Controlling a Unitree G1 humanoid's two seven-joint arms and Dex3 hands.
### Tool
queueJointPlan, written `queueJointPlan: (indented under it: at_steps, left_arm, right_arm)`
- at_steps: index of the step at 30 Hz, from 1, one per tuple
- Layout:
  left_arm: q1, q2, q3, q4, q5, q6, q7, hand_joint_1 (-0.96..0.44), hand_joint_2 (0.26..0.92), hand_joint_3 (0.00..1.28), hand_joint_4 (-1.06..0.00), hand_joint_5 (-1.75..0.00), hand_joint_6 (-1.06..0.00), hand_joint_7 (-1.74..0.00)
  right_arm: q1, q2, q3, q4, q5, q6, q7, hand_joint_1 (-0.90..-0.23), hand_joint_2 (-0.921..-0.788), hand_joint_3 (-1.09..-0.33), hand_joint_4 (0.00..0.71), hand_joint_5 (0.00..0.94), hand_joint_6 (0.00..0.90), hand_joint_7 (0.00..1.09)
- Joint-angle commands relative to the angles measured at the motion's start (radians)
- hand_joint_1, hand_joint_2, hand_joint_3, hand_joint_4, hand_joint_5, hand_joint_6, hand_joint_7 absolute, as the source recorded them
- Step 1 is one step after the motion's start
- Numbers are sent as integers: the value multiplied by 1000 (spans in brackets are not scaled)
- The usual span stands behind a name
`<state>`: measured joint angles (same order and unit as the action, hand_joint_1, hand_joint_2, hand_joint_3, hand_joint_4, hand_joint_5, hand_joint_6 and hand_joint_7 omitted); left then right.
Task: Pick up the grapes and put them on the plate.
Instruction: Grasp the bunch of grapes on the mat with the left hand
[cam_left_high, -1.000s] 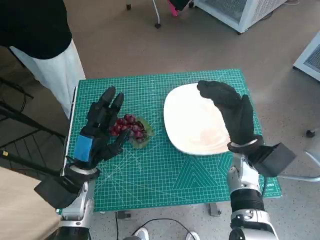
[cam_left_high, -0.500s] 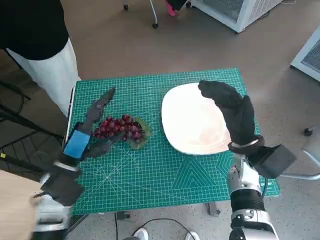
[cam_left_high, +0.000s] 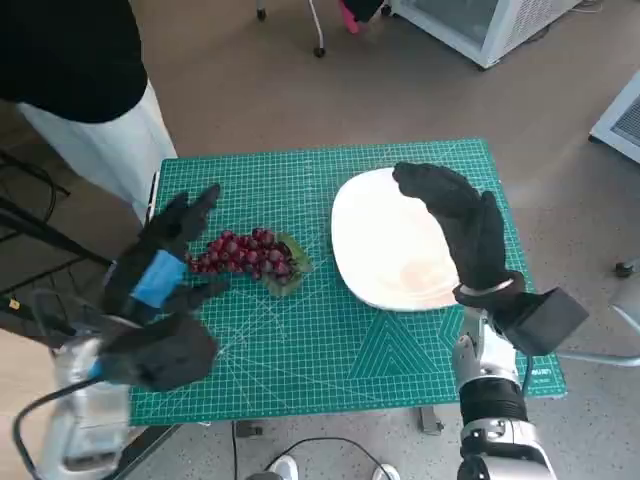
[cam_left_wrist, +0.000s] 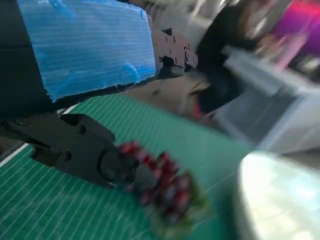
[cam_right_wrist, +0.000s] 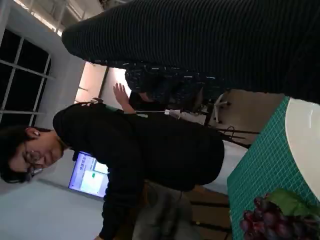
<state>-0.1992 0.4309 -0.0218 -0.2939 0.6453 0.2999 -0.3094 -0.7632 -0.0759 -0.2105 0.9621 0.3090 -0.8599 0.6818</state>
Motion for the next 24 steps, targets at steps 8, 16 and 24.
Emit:
queueJointPlan:
  at_steps: [8,16,24]
  left_arm:
    - [-108,4,-97,233,36,-16,79,-328,744,1,-81,-1,-241,-9]
    - [-171,4,-162,362,70,-13,126,-363,750,2,-96,-4,-241,-3]
    - [-232,0,-212,455,88,-18,154,-376,753,2,-106,-4,-243,-3]
  right_arm:
    - [20,0,2,-4,4,18,6,-602,-921,-611,301,4,331,18]
    - [18,-7,-4,0,12,22,16,-598,-921,-626,301,3,331,17]
    - [13,-10,-13,12,16,22,23,-598,-921,-626,302,3,332,17]
